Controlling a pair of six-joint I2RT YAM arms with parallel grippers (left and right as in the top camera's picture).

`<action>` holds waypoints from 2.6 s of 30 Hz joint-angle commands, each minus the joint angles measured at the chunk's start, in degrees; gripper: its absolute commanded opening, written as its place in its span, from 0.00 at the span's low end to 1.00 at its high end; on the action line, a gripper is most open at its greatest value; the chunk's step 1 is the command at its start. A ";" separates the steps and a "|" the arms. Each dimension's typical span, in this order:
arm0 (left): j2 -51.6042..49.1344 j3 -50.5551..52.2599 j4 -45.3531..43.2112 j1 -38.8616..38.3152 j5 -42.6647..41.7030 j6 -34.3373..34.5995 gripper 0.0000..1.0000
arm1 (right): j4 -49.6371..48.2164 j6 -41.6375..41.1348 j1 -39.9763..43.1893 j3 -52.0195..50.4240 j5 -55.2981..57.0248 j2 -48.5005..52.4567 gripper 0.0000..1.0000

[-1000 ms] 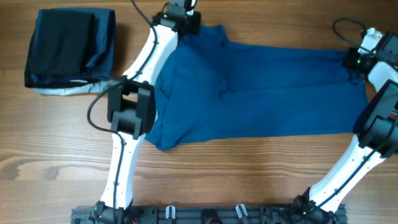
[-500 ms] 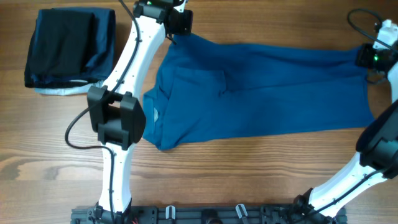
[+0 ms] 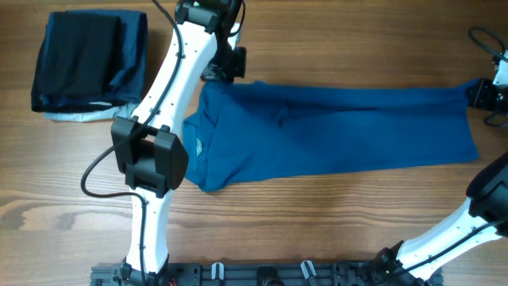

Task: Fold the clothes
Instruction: 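Lift the top edge with both grippers and fold it down toward the bottom edge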

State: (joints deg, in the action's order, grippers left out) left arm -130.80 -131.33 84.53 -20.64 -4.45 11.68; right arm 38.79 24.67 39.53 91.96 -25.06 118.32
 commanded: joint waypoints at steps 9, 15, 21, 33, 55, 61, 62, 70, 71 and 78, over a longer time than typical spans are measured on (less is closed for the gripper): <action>4.20 -0.15 12.02 -2.51 -1.11 8.15 0.04 | 4.74 5.68 0.24 -0.31 4.24 -1.75 0.04; 5.66 0.57 12.04 -5.64 -3.23 8.76 0.04 | 8.24 6.93 0.24 0.11 4.52 -1.75 0.04; 12.11 12.07 12.02 -7.58 -3.43 11.54 0.04 | 16.15 2.58 0.24 5.38 4.50 -1.77 0.04; 13.81 37.07 -2.60 -5.57 2.67 11.56 0.04 | 17.22 -7.15 0.20 2.75 12.59 -1.49 0.05; 13.81 44.13 -4.61 -0.72 3.45 10.67 0.04 | 20.74 -11.85 0.20 -3.58 18.97 -1.46 0.04; 13.79 44.13 -4.09 -0.79 3.48 10.64 0.04 | 21.86 -12.87 0.20 -3.61 19.39 -1.44 0.04; 13.79 44.13 -3.98 -0.79 3.50 10.64 0.04 | 21.64 -12.83 0.20 -3.61 19.43 -1.44 0.04; 13.79 44.68 -2.27 0.92 5.62 10.64 0.04 | 10.10 -12.04 0.20 -10.19 20.76 -1.44 0.04; 13.79 45.38 -2.32 1.16 5.60 10.64 0.04 | 9.31 -11.39 0.17 -10.97 20.55 -1.42 0.04; 13.79 51.74 -4.76 1.49 4.28 10.67 0.04 | 7.52 -11.37 0.17 -10.16 20.59 -1.44 0.04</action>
State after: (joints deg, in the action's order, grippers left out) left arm -117.84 -80.53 79.02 -19.75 -1.39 22.41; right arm 47.40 12.88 39.53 81.23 -5.93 117.40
